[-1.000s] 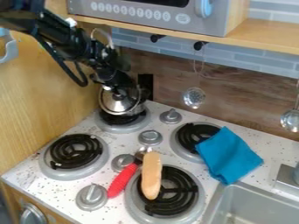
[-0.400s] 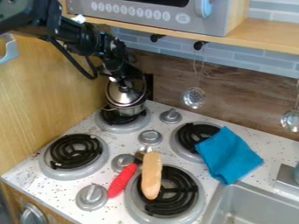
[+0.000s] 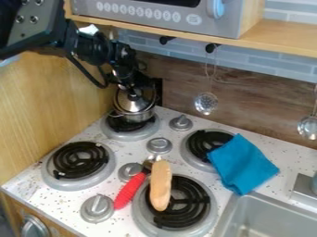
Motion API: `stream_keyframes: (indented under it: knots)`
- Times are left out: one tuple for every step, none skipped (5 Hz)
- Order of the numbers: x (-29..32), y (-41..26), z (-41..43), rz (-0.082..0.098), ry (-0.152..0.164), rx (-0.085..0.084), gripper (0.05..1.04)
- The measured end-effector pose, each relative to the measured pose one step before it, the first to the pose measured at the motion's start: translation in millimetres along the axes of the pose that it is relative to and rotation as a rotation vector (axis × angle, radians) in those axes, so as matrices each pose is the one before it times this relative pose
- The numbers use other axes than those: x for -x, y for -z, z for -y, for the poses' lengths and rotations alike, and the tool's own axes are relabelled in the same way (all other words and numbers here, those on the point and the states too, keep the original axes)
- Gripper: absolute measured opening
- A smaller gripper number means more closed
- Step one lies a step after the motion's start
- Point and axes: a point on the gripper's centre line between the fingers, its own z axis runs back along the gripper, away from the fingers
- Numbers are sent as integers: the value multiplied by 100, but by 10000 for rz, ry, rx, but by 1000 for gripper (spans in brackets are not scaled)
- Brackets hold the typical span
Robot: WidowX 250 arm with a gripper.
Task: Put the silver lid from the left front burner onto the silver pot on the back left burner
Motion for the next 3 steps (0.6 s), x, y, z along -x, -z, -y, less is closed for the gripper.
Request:
stream_keyframes:
  knots:
    - [787, 383, -142, 96, -173, -112, 677]
    - [735, -426, -7, 145, -163, -47, 955]
    - [-560, -1919, -19, 399, -76, 30, 1006]
